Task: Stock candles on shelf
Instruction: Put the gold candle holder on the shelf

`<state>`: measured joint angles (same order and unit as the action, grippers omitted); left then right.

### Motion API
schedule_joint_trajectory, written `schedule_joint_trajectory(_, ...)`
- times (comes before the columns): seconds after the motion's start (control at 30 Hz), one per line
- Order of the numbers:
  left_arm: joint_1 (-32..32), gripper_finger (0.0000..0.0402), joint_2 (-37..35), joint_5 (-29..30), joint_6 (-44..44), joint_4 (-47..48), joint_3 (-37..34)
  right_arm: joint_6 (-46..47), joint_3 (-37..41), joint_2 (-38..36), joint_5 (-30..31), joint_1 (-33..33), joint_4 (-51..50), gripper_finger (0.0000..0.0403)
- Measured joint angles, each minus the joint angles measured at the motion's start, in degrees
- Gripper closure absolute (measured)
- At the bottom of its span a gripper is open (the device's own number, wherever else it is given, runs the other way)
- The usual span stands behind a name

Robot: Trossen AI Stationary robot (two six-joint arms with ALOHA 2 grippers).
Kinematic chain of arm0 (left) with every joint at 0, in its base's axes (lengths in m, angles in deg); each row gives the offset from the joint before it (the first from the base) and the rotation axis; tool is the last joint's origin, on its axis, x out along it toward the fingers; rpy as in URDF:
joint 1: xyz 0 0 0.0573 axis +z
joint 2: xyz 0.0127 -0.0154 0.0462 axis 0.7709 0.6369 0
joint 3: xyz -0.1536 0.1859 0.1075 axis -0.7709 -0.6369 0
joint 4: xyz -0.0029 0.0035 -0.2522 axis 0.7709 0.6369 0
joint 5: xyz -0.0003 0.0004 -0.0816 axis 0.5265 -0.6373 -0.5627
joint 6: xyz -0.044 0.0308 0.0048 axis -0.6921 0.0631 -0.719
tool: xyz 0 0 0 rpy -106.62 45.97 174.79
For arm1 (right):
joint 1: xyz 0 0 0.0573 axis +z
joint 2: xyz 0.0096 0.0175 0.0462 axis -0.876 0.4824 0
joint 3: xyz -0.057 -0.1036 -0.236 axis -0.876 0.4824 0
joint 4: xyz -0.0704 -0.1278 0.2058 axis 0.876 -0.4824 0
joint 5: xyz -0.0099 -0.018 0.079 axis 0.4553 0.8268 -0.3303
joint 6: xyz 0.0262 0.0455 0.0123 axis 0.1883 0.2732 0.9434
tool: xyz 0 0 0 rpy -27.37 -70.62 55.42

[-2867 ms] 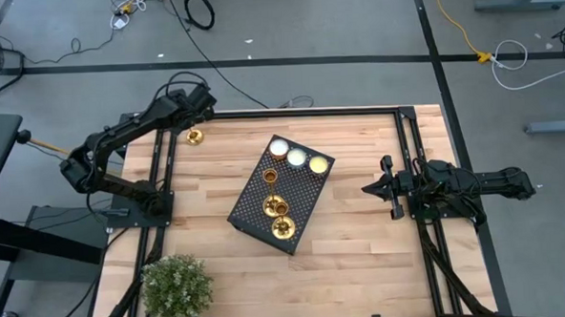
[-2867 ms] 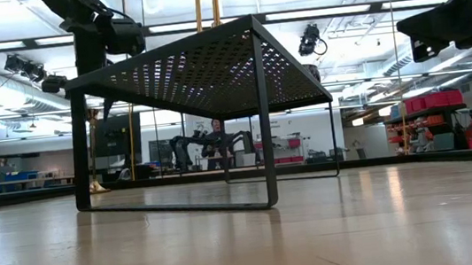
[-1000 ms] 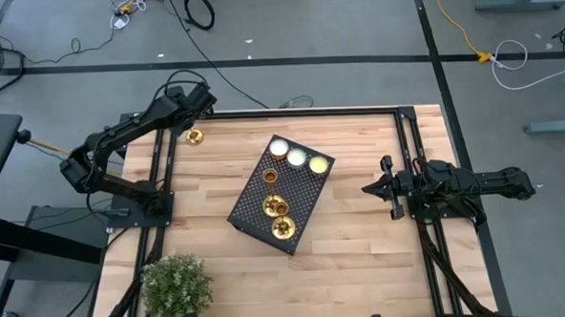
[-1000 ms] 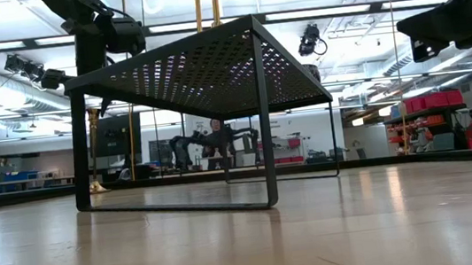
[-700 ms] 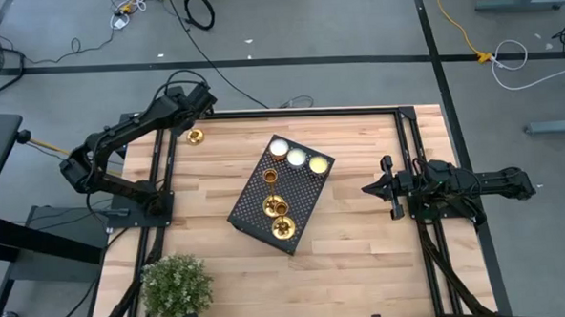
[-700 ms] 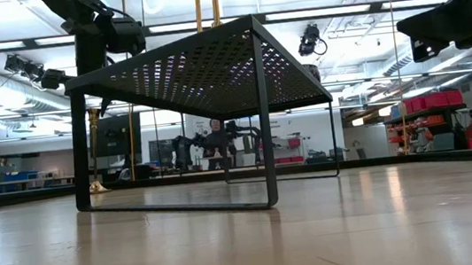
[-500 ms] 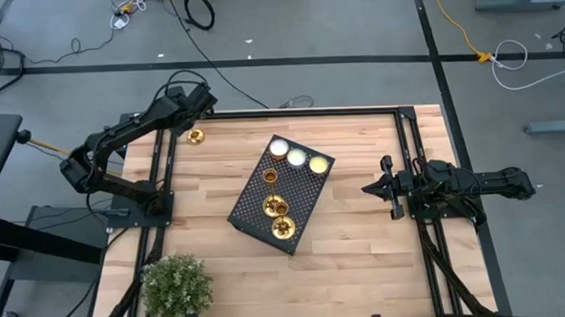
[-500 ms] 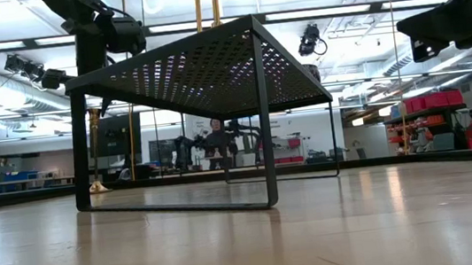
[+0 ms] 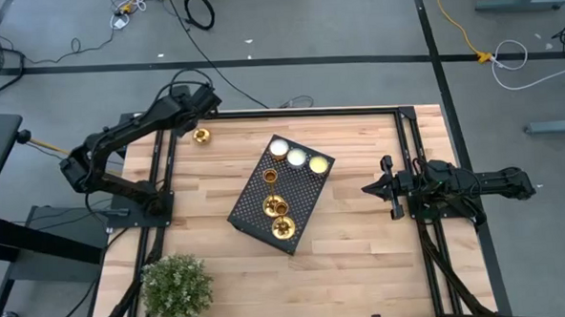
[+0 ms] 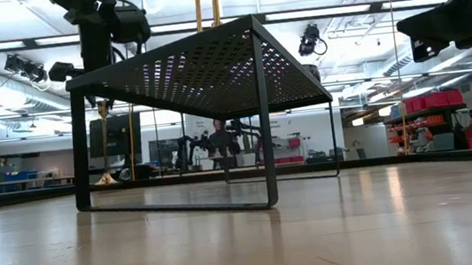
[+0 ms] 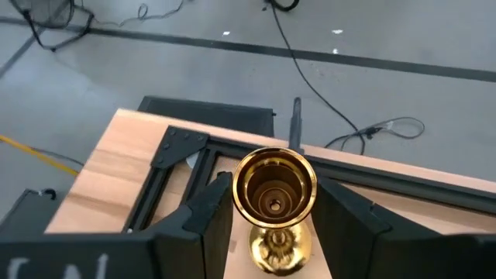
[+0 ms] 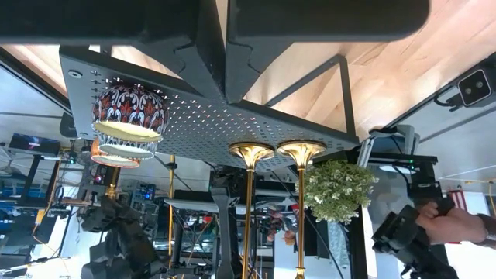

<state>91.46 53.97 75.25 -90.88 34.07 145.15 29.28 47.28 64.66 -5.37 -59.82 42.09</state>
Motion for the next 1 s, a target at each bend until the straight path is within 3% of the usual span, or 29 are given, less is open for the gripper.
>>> schedule_joint_trajectory(0.33,-3.7,0.0236,0.0,0.2,1.9,3.3,5.8,0.0,0.0,0.0,0.0,0.0,0.0,0.0396)
schedule_joint_trajectory(1.0,-16.4,0.0236,-0.5,0.2,18.5,6.9,19.2,0.0,0.0,0.0,0.0,0.0,0.0,0.0396)
